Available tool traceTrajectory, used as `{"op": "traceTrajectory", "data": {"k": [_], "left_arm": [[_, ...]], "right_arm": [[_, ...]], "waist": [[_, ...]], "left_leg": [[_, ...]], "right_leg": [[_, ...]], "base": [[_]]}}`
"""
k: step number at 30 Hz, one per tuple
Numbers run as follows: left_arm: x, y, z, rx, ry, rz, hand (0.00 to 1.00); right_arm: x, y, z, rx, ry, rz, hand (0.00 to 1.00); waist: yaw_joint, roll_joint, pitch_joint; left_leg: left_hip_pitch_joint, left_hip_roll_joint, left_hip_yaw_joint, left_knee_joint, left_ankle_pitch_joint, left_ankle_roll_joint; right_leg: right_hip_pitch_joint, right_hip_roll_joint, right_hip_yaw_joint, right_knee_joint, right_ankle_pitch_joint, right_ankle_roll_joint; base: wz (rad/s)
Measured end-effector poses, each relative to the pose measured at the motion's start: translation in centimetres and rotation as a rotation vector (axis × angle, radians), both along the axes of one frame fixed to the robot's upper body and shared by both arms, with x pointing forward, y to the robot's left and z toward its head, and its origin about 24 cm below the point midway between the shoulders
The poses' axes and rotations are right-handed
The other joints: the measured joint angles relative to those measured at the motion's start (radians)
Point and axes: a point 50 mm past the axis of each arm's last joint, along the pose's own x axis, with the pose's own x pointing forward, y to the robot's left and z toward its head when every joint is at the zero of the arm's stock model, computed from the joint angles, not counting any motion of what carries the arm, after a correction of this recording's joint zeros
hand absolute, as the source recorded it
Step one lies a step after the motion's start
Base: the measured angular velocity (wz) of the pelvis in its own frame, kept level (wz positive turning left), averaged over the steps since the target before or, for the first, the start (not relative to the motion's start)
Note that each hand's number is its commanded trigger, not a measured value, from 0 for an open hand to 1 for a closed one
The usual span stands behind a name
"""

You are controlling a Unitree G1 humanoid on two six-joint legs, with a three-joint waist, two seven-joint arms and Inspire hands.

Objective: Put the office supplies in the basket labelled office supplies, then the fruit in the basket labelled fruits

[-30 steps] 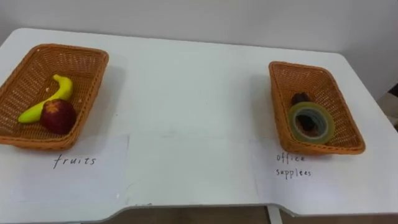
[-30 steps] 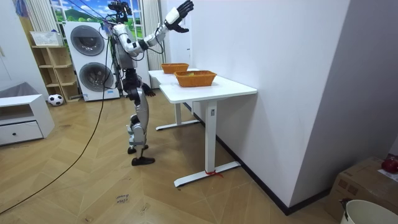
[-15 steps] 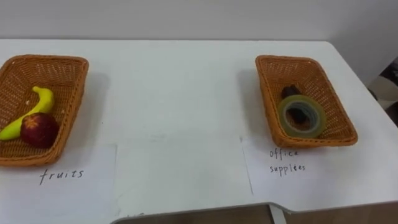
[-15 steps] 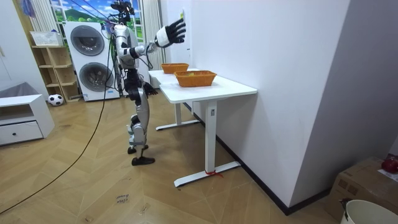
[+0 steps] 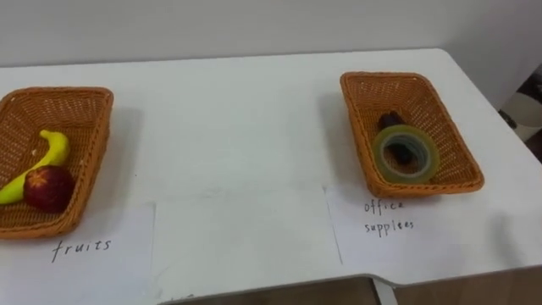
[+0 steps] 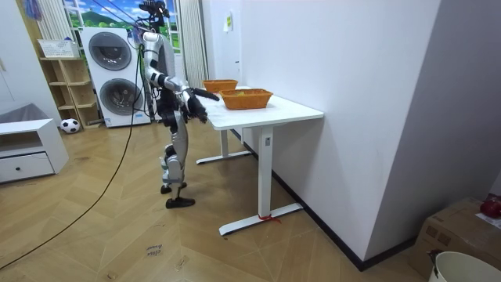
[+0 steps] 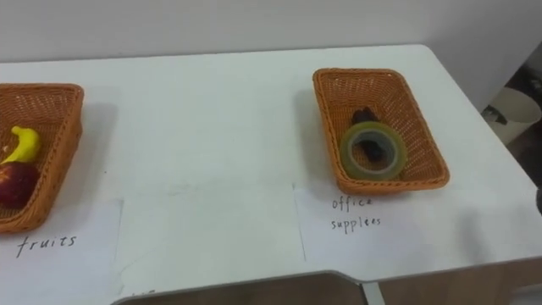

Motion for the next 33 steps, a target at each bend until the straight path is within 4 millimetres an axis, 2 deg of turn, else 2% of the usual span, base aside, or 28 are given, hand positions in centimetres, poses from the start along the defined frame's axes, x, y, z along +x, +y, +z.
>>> {"op": "traceTrajectory", "data": {"k": [5,8,9,15,19,21,26,33], "left_arm": [[0.1,0.0,0.0,-0.001,-0.006,-0.001,0.0],[-0.3,-0.1,0.0,-0.003,0.005,0.001,0.0],[-0.5,-0.1,-0.1,-0.006,0.013,0.002,0.0],[0.1,-0.7,-0.2,-0.024,-0.004,0.0,0.0],[0.2,-1.0,-0.3,-0.036,-0.016,-0.018,0.0],[-0.3,-1.2,-0.6,-0.046,0.009,-0.021,0.0],[-1.5,-1.2,-1.0,-0.051,0.051,-0.011,0.0],[-1.3,-1.3,-1.0,-0.068,0.043,-0.018,0.0]], "right_arm": [[-2.7,0.6,-3.3,0.106,0.107,-0.076,0.0],[-4.0,1.3,-4.8,0.149,0.162,-0.116,0.0],[-4.7,1.6,-5.5,0.167,0.193,-0.129,0.0],[-6.5,3.9,-8.5,0.245,0.324,-0.103,0.0],[-7.4,5.4,-10.3,0.288,0.412,-0.043,0.0],[-8.1,6.1,-11.2,0.312,0.455,-0.003,0.0],[-9.0,7.4,-12.2,0.324,0.503,0.101,0.0],[-10.7,9.6,-14.2,0.363,0.633,0.371,0.0]], "waist": [[0.0,0.0,-0.0006],[-0.002,0.01,-0.0052],[0.002,0.004,-0.0016],[0.009,0.02,0.0],[0.012,0.024,-0.0018],[0.012,0.029,-0.0041],[0.022,0.032,-0.0029],[0.048,0.033,-0.0009]], "left_leg": [[0.004,-0.002,0.0,0.001,0.0,0.0],[0.005,-0.002,-0.003,0.003,0.0,0.0],[0.005,-0.002,-0.002,0.004,0.0,0.0],[0.004,-0.002,-0.008,0.005,-0.004,-0.005],[0.004,-0.001,-0.011,0.005,-0.004,-0.005],[0.006,-0.001,-0.012,0.005,-0.004,-0.005],[0.011,-0.002,-0.011,0.006,-0.004,-0.005],[0.009,-0.003,-0.013,0.006,-0.005,-0.006]], "right_leg": [[0.001,-0.003,-0.001,-0.002,-0.005,0.002],[0.001,-0.003,0.001,-0.001,-0.005,0.001],[0.001,-0.003,0.005,-0.001,-0.006,0.001],[-0.003,-0.001,0.016,0.001,-0.014,0.002],[-0.001,0.0,0.014,0.001,-0.013,0.002],[0.002,0.001,0.015,0.001,-0.013,0.001],[0.002,0.002,0.025,0.0,-0.013,0.001],[0.0,-0.001,0.023,-0.002,-0.014,0.002]], "base": [[0.01],[-0.03],[0.0],[0.01],[0.02],[0.0],[-0.07],[0.01]]}}
